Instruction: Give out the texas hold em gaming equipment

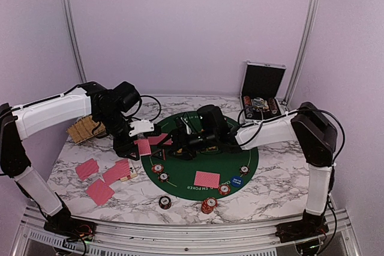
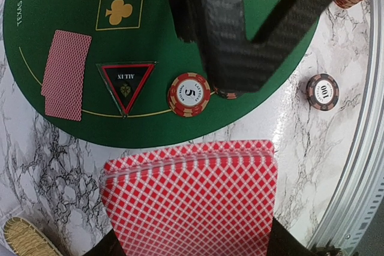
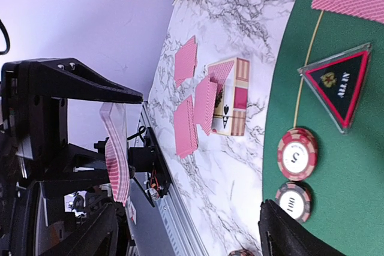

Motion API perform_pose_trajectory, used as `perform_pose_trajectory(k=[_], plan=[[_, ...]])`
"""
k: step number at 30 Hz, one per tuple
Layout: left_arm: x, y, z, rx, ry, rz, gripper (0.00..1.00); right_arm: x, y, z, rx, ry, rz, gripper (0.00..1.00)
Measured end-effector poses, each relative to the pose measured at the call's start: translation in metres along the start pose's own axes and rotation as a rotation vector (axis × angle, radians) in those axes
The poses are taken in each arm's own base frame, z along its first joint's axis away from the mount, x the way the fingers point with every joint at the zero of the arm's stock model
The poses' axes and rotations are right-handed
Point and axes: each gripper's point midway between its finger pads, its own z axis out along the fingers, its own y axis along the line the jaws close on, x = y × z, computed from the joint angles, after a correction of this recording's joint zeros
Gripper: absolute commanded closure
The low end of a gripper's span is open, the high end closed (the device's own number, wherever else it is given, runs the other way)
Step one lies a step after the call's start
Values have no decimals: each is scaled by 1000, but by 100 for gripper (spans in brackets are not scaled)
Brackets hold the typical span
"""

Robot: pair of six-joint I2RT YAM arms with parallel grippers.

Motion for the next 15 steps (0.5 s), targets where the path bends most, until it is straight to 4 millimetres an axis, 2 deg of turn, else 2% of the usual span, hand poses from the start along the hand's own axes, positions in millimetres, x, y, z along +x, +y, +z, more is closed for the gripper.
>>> perform_pose_trajectory(k=[6, 15], plan=[[-2, 1, -2, -1, -7, -3, 37, 8, 8, 22, -84, 41, 43, 21], [-4, 2, -2, -3, -9, -3, 37, 5, 29, 33, -192, 56, 61, 21]])
